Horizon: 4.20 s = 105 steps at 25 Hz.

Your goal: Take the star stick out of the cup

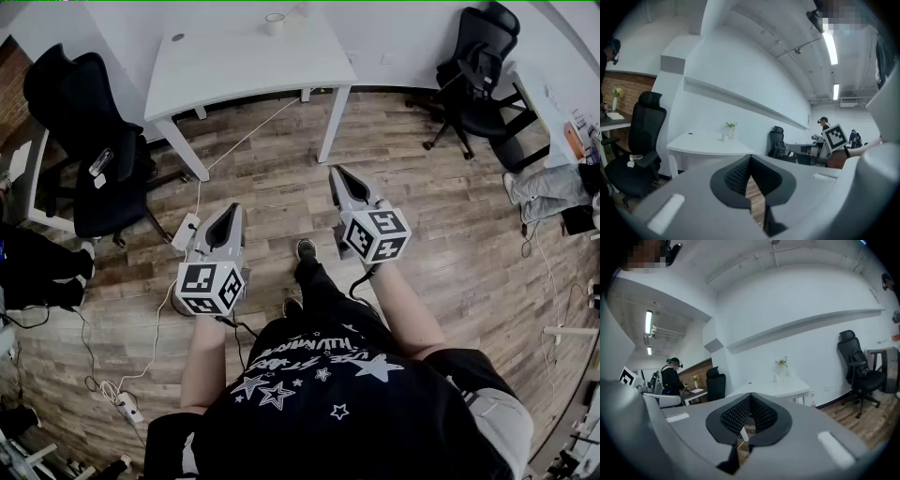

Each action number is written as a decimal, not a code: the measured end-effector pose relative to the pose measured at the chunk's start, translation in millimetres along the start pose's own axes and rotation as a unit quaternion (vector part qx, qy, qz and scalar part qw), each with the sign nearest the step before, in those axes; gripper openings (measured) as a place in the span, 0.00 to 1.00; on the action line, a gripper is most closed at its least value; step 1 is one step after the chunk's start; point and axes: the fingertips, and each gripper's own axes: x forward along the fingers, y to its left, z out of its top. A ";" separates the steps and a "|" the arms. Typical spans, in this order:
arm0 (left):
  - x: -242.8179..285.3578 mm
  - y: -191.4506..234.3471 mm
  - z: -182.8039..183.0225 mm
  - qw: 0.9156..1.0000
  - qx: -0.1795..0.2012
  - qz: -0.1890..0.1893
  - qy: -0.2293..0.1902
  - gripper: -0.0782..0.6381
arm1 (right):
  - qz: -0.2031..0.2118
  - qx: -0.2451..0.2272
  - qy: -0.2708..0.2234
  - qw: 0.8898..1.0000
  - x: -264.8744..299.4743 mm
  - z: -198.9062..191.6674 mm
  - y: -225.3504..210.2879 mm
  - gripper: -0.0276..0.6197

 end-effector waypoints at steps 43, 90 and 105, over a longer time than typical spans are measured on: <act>230.5 68.0 50.8 0.999 0.014 0.042 0.012 0.11 | 0.062 0.063 -0.004 0.996 225.1 56.8 -137.6 0.07; 545.7 267.0 140.3 0.999 0.006 -0.028 0.017 0.11 | -0.034 0.076 0.005 0.997 542.5 127.0 -258.1 0.07; 629.1 318.5 155.3 0.998 -0.001 -0.062 0.023 0.11 | -0.078 0.083 0.026 0.993 626.8 121.3 -289.5 0.07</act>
